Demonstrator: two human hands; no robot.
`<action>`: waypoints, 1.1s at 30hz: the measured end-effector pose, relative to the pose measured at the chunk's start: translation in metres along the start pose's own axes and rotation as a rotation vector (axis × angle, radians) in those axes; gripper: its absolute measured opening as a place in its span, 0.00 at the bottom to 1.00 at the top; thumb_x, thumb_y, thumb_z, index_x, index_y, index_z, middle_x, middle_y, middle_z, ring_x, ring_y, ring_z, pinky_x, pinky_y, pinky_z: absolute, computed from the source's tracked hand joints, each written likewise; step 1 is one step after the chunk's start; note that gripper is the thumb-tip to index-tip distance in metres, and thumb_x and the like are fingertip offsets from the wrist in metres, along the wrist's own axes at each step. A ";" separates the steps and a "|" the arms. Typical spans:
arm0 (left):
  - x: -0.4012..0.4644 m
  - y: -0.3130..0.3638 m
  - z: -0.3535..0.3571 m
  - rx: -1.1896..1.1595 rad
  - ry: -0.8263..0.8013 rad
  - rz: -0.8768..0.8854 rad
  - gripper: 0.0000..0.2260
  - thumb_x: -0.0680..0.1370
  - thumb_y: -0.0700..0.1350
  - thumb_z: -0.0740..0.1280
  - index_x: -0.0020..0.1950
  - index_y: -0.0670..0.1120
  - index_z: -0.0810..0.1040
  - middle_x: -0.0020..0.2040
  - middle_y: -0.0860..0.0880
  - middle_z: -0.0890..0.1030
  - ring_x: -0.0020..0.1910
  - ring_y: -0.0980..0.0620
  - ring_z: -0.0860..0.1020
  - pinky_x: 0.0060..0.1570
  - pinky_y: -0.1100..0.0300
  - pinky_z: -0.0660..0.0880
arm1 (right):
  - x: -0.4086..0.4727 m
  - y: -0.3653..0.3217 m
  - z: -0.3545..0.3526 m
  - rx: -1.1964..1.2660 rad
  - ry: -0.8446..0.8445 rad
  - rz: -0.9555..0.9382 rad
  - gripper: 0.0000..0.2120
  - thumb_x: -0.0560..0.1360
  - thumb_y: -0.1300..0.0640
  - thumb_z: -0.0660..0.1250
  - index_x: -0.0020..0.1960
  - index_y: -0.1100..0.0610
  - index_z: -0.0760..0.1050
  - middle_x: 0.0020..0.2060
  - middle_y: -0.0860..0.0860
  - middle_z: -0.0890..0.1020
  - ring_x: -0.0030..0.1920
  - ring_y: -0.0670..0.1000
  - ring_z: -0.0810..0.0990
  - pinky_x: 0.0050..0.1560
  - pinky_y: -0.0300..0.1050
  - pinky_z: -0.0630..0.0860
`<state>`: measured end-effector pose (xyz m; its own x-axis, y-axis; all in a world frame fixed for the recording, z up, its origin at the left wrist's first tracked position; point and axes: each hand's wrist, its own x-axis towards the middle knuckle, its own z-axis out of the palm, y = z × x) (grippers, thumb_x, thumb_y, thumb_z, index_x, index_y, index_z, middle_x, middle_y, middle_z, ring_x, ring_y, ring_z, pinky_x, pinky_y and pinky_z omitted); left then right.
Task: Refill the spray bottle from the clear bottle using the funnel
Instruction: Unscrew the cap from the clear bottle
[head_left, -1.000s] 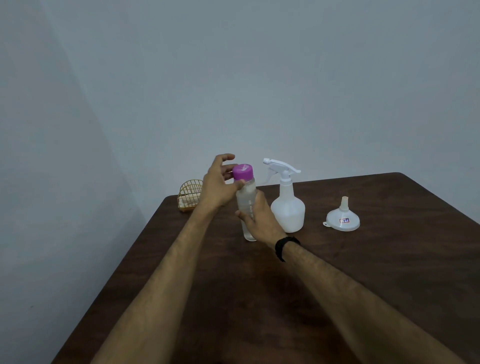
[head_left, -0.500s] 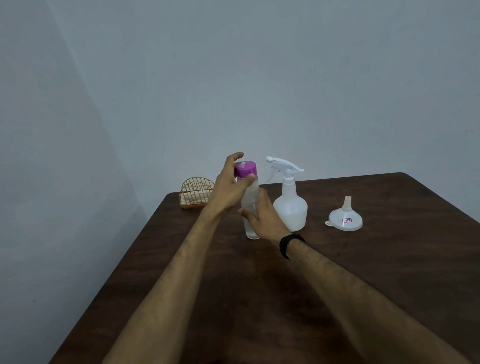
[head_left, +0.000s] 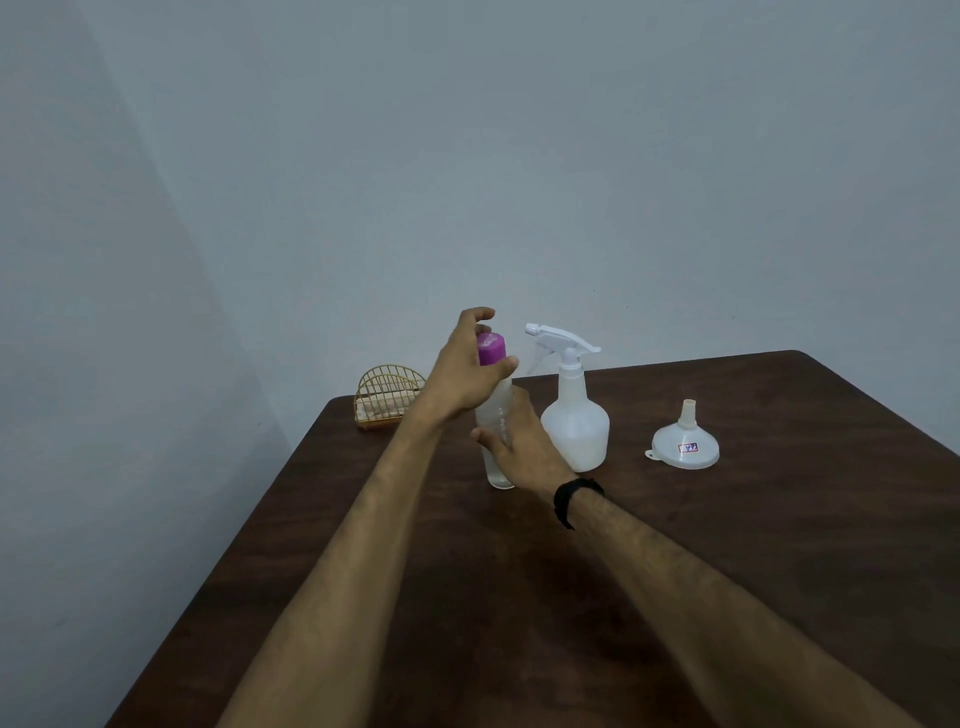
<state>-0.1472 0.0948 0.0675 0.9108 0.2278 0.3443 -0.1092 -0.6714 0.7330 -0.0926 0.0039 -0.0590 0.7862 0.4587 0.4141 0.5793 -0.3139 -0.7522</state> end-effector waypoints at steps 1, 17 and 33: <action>-0.001 -0.002 -0.003 0.017 0.015 -0.001 0.31 0.76 0.40 0.73 0.75 0.47 0.63 0.69 0.44 0.72 0.65 0.44 0.74 0.58 0.60 0.73 | 0.000 0.001 0.000 -0.004 0.000 0.008 0.30 0.78 0.44 0.68 0.73 0.52 0.59 0.68 0.51 0.71 0.66 0.50 0.72 0.64 0.44 0.70; -0.036 -0.029 -0.034 0.399 0.397 -0.121 0.24 0.77 0.67 0.62 0.56 0.47 0.76 0.53 0.48 0.77 0.50 0.46 0.77 0.49 0.50 0.76 | -0.003 -0.002 -0.002 0.028 -0.006 -0.008 0.30 0.77 0.48 0.70 0.72 0.54 0.58 0.65 0.51 0.70 0.62 0.47 0.71 0.61 0.44 0.71; -0.143 -0.127 0.024 0.434 0.181 -0.373 0.32 0.71 0.62 0.75 0.70 0.49 0.72 0.66 0.48 0.73 0.64 0.50 0.72 0.63 0.52 0.74 | -0.006 -0.010 -0.007 0.010 0.021 0.013 0.28 0.76 0.48 0.71 0.68 0.59 0.64 0.61 0.53 0.71 0.61 0.52 0.73 0.64 0.51 0.74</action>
<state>-0.2535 0.1308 -0.0891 0.7700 0.5942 0.2325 0.4120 -0.7413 0.5298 -0.1016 -0.0019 -0.0506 0.7980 0.4373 0.4148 0.5670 -0.3113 -0.7626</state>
